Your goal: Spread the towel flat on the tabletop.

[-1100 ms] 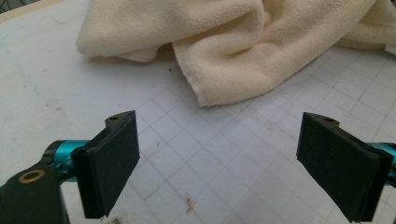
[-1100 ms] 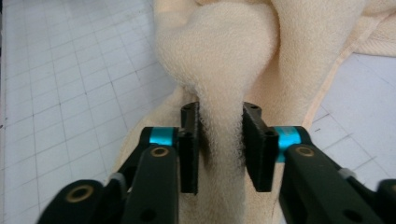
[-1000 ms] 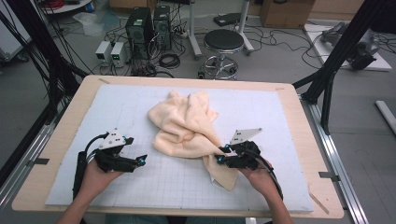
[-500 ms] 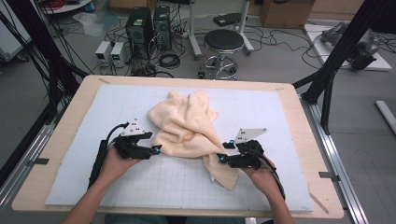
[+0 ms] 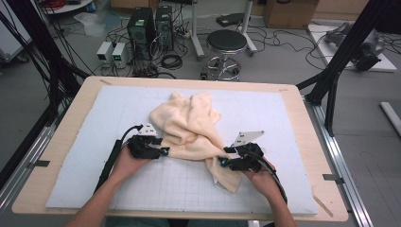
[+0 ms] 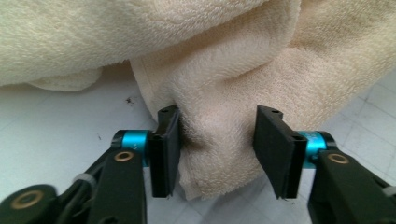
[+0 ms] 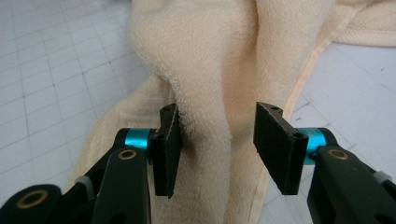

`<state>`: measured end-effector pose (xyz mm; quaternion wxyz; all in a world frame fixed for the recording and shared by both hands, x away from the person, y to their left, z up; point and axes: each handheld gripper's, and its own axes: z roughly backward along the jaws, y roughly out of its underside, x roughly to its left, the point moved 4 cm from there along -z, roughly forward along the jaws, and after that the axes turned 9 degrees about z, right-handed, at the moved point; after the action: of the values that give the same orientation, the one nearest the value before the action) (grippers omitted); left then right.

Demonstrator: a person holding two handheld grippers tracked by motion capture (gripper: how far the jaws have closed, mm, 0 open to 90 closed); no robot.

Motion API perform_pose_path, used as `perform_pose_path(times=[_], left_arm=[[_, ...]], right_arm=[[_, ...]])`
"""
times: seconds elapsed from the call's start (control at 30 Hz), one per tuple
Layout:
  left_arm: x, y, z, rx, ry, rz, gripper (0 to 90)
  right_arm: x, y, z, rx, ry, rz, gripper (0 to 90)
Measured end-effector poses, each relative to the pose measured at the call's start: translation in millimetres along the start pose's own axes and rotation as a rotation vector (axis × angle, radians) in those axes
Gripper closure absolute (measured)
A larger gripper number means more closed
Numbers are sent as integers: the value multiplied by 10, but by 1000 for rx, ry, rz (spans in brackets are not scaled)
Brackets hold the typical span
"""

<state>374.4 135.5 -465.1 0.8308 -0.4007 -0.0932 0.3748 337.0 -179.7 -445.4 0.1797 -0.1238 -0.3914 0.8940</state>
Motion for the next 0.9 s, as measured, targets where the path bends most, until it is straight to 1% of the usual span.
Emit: perform_pose_path(times=[0.03, 0.07, 0.13, 0.17, 0.23, 0.3, 0.4, 0.47, 0.5, 0.53, 0.57, 0.67, 0.7, 0.73, 0.8, 0.9], left_arm=[[-2, 0, 0, 1, -5, -5, 559], [-8, -3, 1, 5, -14, -5, 559], [-29, -9, -1, 2, -23, -17, 614], [-43, -9, -2, 4, -16, -23, 653], [-58, -10, -2, 4, -11, -37, 728], [-57, -12, 6, 10, -4, -36, 774], [-42, -13, 33, 8, 16, -18, 818], [-35, -15, 72, 11, 24, -10, 827], [-34, -15, 100, 8, 30, 2, 832], [-32, -20, 140, 8, 35, 1, 832], [-38, -24, 188, -3, 41, 0, 838], [-76, -27, 365, -26, 46, -28, 840], [-102, -25, 427, -31, 48, -40, 840], [-128, -21, 492, -36, 45, -61, 840], [-197, 0, 633, -39, 32, -103, 840], [-269, 35, 843, -63, 23, -131, 840]], right_arm=[[-2, 8, -4, 5, -5, -10, 520], [-15, 15, -15, 7, -6, -6, 523], [-15, 26, -35, 13, -11, -14, 535], [-16, 30, -47, 15, -12, -5, 546], [-10, 35, -61, 24, -21, -3, 574], [-4, 36, -64, 27, -26, 0, 614], [-1, 36, -61, 30, -31, -1, 673], [2, 32, -47, 23, -40, -6, 719], [-1, 21, -14, -2, -55, -4, 774], [-1, 21, -14, -2, -55, -4, 774], [4, 5, 33, -20, -66, -8, 791], [13, -18, 85, -34, -74, 0, 800], [25, -33, 107, -41, -77, -2, 804], [39, -50, 124, -46, -83, 1, 807], [91, -90, 141, -52, -100, 20, 810], [204, -161, 176, -48, -115, 52, 812]])
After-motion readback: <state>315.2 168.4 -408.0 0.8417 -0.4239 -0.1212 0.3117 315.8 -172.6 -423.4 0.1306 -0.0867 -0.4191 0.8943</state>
